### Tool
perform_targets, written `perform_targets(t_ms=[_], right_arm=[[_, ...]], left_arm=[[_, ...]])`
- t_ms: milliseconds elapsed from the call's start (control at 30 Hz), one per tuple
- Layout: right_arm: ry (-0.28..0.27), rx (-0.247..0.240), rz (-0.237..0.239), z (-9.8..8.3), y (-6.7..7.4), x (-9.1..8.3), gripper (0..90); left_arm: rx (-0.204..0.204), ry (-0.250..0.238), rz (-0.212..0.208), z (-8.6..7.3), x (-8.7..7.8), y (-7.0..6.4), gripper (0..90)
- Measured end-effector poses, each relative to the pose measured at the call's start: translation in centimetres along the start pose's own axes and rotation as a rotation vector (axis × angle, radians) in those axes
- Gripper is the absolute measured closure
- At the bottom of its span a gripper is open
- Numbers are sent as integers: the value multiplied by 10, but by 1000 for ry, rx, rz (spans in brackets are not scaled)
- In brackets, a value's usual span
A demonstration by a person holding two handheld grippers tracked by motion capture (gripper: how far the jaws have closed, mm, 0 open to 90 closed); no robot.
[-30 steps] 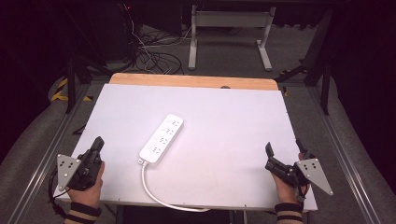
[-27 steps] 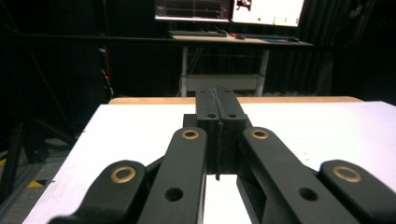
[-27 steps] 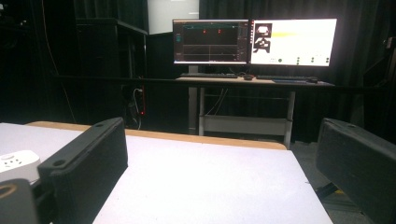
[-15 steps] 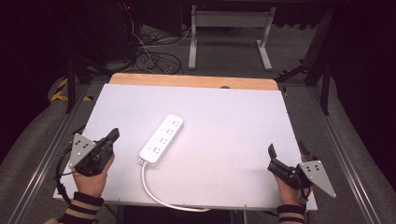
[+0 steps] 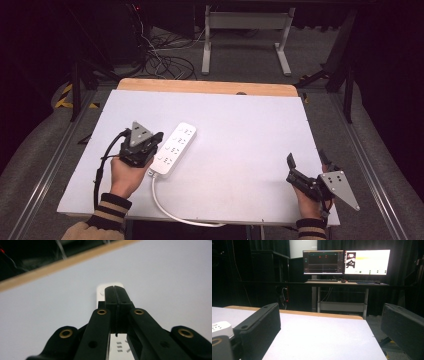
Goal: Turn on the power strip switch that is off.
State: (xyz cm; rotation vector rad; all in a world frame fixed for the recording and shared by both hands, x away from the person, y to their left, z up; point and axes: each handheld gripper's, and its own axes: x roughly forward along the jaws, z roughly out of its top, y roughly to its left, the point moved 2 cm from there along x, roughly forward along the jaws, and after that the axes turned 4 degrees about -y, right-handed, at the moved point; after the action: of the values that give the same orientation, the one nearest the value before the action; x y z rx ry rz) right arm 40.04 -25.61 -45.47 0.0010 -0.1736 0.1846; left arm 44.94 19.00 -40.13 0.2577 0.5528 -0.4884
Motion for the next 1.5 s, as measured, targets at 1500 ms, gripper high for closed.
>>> perform_targets(t_ms=[1500], right_arm=[[-1, -5, 1, 2, 2, -4, 38]], left_arm=[[-65, 268, 49, -48, 46, 8, 900]])
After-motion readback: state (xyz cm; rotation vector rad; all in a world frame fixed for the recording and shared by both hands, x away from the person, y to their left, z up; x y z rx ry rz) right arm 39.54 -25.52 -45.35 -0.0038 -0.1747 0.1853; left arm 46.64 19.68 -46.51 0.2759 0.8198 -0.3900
